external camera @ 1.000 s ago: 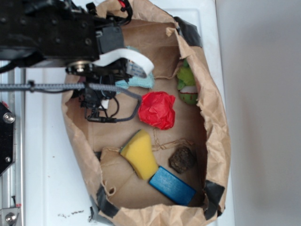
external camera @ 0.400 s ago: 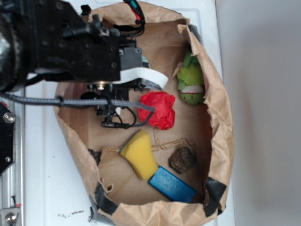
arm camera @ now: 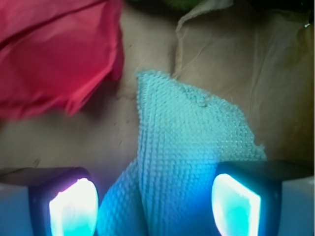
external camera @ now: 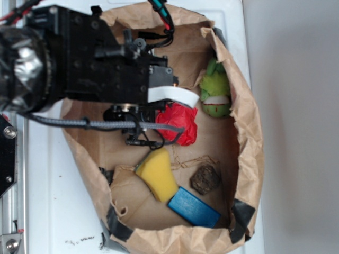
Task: Grab the blue cloth.
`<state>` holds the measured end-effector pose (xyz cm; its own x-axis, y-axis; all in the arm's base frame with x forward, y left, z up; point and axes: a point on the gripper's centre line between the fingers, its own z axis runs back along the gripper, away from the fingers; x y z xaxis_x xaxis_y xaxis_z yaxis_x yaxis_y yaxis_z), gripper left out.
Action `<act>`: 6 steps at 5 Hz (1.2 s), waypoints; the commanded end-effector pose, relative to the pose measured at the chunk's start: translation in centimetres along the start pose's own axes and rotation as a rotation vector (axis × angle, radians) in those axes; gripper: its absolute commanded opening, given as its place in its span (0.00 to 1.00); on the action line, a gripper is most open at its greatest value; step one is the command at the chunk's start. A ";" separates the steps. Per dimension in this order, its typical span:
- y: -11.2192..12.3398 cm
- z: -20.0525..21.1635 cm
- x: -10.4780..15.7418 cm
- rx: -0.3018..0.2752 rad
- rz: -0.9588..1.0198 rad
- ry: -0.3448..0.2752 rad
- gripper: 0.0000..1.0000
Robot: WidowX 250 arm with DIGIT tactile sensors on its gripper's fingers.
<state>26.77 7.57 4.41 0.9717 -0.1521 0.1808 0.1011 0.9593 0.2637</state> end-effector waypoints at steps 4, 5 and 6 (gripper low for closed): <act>-0.1 -1.1 0.9 0.053 0.009 -0.054 0.66; 0.0 -1.0 0.7 0.048 0.022 -0.057 0.00; 0.0 -0.8 0.7 0.045 0.022 -0.059 0.00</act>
<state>27.11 7.26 2.73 0.9673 -0.1380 0.2126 0.0717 0.9536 0.2925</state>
